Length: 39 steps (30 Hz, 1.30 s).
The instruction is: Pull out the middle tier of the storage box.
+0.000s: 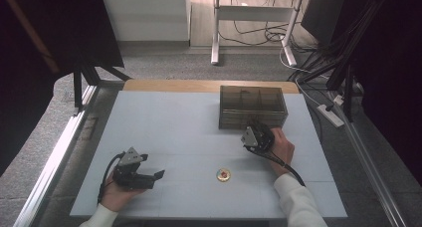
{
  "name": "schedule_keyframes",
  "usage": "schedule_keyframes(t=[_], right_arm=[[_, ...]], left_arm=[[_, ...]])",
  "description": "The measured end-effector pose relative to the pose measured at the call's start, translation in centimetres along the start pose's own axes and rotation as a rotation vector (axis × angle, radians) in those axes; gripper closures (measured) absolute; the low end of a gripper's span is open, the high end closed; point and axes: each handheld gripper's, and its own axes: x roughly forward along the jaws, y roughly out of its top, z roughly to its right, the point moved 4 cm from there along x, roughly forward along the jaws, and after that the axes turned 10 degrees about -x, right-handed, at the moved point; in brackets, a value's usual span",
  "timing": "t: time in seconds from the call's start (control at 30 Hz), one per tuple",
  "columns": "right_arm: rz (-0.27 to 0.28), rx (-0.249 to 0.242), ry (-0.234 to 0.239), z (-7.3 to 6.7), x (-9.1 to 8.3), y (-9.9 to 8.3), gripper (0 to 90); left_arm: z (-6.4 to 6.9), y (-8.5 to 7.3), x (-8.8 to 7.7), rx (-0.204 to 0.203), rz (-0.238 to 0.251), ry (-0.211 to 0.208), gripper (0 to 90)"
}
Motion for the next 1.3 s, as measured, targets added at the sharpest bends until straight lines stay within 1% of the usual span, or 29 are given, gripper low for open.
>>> schedule_keyframes(t=[0.07,0.1,0.17,0.2,0.27,0.3,0.37,0.4,0.47,0.6,0.7,0.87,0.93,1.3], right_arm=[[-0.005,-0.014,0.007,0.0,-0.04,-0.01,74.0],[-0.008,-0.017,-0.009,-0.07,-0.01,0.01,74.3],[-0.007,-0.022,-0.013,-0.12,0.01,0.02,74.5],[-0.004,-0.022,0.004,-0.12,0.0,0.01,74.6],[-0.005,-0.021,-0.001,-0.12,0.01,-0.01,75.0],[-0.008,-0.027,-0.014,-0.12,0.02,-0.02,75.3],[-0.015,-0.047,-0.011,-0.12,-0.01,-0.01,75.9],[-0.015,-0.045,-0.023,-0.18,0.02,0.03,76.1],[-0.02,-0.064,-0.028,-0.19,0.01,0.02,76.4],[-0.016,-0.061,-0.027,-0.18,0.01,-0.01,76.7],[-0.021,-0.098,-0.041,-0.17,-0.06,0.03,77.7],[-0.021,-0.106,-0.056,-0.22,-0.12,0.05,78.4],[-0.025,-0.131,-0.064,-0.23,-0.14,0.08,78.7],[-0.026,-0.149,-0.077,-0.45,-0.22,0.16,79.3]], left_arm=[[-0.01,-0.01,0.01,-0.001,0.0,0.0,11.0],[-0.01,-0.01,0.01,-0.001,0.0,0.0,11.0],[-0.02,-0.03,0.02,-0.001,0.0,-0.001,10.9],[0.0,-0.04,0.03,0.001,-0.001,-0.002,11.0],[0.04,-0.04,0.03,0.003,0.0,-0.002,10.9],[0.05,-0.03,0.02,0.004,0.001,-0.002,10.9],[0.05,-0.02,0.01,0.005,0.002,-0.002,10.9],[0.03,-0.03,0.01,0.004,0.002,-0.002,10.9],[0.02,-0.04,0.03,0.003,0.001,-0.001,10.9],[0.13,-0.04,0.09,0.008,0.0,-0.003,10.9],[0.11,-0.05,0.1,0.007,0.0,-0.004,10.9],[0.08,-0.04,0.05,0.007,0.002,-0.004,10.9],[0.06,-0.05,0.05,0.006,0.002,-0.004,10.9],[0.01,-0.05,-0.03,0.008,0.003,-0.002,10.9]])
